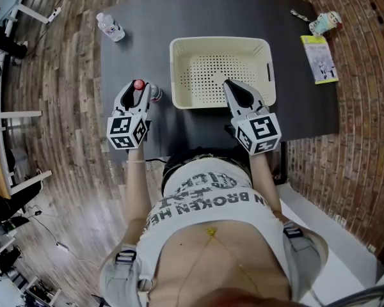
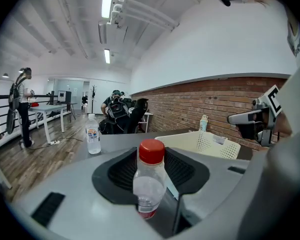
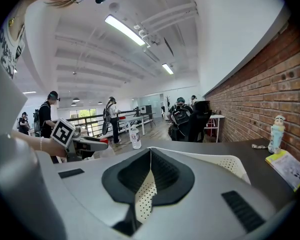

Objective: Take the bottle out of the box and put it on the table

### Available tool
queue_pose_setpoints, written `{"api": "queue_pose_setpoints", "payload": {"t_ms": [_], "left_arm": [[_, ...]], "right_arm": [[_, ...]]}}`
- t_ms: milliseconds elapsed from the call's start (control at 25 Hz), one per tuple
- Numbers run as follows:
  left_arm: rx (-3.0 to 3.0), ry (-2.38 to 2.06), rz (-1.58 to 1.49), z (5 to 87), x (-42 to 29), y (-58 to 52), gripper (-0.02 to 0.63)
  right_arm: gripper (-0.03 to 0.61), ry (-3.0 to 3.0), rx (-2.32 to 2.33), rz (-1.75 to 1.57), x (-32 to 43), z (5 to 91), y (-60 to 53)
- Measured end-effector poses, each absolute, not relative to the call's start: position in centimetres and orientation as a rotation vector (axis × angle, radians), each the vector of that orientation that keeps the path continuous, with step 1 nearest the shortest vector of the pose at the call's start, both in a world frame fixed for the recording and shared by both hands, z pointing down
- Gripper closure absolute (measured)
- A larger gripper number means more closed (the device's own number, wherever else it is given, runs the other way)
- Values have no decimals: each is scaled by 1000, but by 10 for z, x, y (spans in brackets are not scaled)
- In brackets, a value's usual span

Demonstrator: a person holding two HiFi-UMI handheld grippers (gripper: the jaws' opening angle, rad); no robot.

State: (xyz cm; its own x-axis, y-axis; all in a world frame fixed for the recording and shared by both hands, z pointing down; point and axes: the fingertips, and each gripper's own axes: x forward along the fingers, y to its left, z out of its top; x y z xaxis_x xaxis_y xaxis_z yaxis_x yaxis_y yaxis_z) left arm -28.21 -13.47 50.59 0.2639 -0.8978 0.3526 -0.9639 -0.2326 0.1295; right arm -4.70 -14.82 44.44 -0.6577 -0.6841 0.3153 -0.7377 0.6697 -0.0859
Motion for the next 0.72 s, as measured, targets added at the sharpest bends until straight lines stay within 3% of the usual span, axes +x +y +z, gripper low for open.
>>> {"api": "queue_pose_setpoints", "payload": {"t_ms": [720], "left_arm": [[2229, -1705, 259, 506, -283, -133, 456]], "right_arm": [[569, -2628, 1157, 293, -38, 441, -147]]}}
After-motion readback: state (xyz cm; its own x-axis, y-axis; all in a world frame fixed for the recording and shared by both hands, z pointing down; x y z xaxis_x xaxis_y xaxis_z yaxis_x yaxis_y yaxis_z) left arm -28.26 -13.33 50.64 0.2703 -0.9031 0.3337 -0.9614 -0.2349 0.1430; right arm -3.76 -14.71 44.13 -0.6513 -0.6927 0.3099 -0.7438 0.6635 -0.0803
